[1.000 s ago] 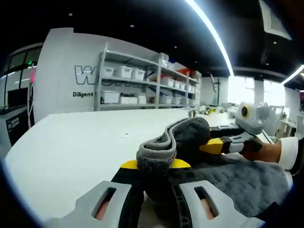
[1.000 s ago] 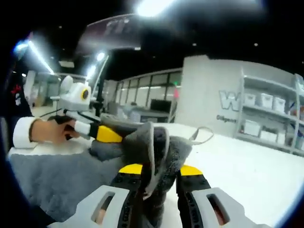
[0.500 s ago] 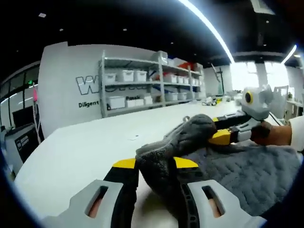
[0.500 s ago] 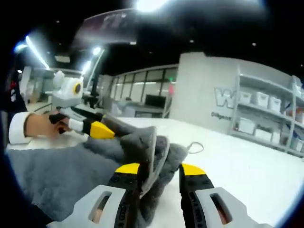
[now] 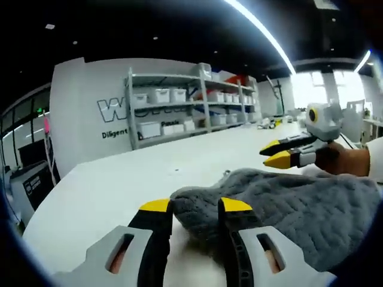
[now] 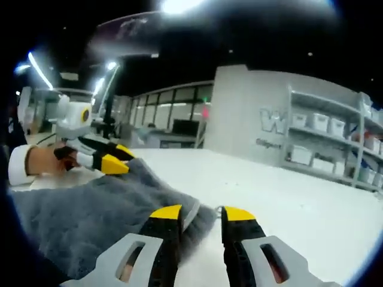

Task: Open the folded towel by lifting each exposed corner and separating the folded layers until the towel lies flat within the target outline without major curled edges

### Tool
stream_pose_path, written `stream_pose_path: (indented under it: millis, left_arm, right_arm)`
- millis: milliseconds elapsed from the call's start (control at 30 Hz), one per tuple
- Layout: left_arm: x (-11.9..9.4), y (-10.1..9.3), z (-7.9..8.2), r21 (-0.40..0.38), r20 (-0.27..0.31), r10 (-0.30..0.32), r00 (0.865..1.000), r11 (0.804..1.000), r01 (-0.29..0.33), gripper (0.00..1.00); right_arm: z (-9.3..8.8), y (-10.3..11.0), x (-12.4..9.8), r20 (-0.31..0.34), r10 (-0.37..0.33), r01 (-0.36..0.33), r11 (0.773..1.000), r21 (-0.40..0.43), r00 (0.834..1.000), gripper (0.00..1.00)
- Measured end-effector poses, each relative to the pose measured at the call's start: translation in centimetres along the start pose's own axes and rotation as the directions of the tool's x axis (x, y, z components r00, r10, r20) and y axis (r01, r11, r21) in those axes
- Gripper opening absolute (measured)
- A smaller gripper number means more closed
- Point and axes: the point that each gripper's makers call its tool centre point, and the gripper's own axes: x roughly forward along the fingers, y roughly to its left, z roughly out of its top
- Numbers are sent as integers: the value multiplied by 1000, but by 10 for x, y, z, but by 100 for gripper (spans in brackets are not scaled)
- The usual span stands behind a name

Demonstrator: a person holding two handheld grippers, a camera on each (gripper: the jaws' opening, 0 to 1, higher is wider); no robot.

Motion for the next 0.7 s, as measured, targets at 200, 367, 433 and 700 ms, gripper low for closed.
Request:
stream_pose_path:
  millis: [200,367,433,700]
  left_arm:
    - [-5,3,1,-81,9,-8,1000,997,9,32]
    - [-14,-5,1,-160,-2,-59,998,985,58,42]
    - [-16,-4,0,-167,-9,-58,998,984,56,46]
    - [-24,-12,0,-199,-20,-96,995,976,90,60]
  right_arm:
    - [6,5,-5,36,58,-60,996,71,998,25]
    - [7,9,-14,45,107,-111,990,82,993,33]
    - [10,6,-19,61,104,-109,991,72,993,36]
    - [10,18,-38,71,195,-197,980,29,978,53]
